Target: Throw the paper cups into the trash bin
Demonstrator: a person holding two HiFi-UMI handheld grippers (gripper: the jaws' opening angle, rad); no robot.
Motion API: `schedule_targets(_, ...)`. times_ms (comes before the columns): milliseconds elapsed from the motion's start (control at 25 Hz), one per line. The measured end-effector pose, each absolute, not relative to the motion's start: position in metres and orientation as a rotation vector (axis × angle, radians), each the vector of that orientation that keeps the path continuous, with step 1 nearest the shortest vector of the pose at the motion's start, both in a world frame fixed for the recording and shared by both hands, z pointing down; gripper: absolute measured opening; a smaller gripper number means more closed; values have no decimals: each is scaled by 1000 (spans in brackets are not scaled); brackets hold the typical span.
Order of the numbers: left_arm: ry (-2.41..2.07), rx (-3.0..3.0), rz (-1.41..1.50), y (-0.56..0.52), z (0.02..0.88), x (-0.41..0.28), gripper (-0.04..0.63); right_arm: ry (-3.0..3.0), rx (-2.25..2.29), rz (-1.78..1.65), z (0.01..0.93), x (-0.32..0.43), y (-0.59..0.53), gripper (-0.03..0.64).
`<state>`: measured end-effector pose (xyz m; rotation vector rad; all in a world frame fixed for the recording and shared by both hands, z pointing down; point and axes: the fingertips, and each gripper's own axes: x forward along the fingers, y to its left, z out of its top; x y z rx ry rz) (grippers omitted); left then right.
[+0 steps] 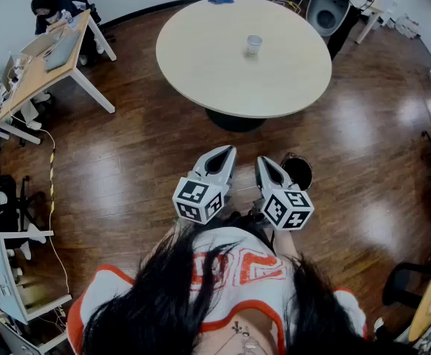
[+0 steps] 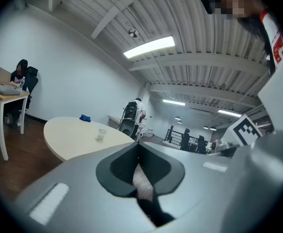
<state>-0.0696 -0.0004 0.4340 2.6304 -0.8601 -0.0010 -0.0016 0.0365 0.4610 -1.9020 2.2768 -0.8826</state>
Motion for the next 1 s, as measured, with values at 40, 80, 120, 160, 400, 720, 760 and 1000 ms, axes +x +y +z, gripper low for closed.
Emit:
schedule_targets(40, -862, 2630, 1, 0, 434, -69, 0, 2275, -1900, -886, 462, 0, 37, 2)
schedule_targets(80, -863, 2629, 3, 0, 433, -68, 0, 2274, -1899, -888, 463, 1, 37, 2)
schedule_targets(120, -864, 2629, 4, 0, 433, -68, 0, 2273, -1898, -890, 463, 2, 37, 2)
schedule_targets(160, -864, 2629, 4, 0, 433, -67, 0, 2272, -1897, -890, 462, 2, 37, 2)
schedule_targets(400, -871, 2629, 6, 0, 431, -60, 0, 2282, -1879, -894, 460, 7, 35, 2)
schedule_targets(720, -897, 2625, 6, 2, 432, -48, 0, 2312, -1844, -906, 466, 16, 31, 2)
schedule_targets(760, -898, 2623, 8, 3, 433, -47, 0, 2313, -1841, -911, 467, 17, 31, 2)
schedule_targets(1000, -927, 2601, 10, 1, 435, -46, 0, 2327, -1811, -941, 472, 19, 27, 2)
